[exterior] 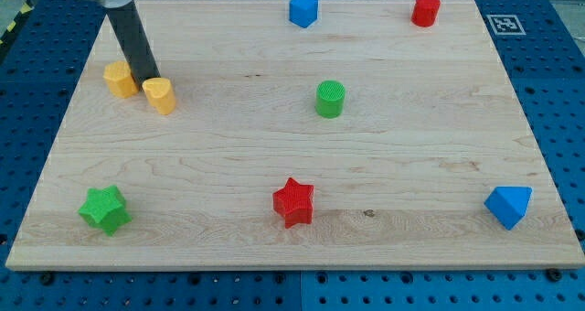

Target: Push the yellow hexagon to the left of the yellow heart

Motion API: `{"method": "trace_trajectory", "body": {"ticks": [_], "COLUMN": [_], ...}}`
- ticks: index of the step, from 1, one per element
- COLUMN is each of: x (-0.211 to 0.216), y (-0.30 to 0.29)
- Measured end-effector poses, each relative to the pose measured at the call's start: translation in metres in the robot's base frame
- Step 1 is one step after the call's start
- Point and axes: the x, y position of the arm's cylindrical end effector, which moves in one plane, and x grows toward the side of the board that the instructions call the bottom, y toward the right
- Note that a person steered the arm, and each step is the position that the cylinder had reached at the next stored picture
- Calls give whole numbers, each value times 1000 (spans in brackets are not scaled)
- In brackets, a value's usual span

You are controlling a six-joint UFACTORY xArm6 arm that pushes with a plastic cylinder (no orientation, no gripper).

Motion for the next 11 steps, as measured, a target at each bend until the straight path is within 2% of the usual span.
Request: {"method": "trace_trajectory", "body": {"ticks": [2,4,7,9,10,11], "x": [-36,-40,-39,-11,-10,-37], "y": [30,22,-52,-27,-10,4]}}
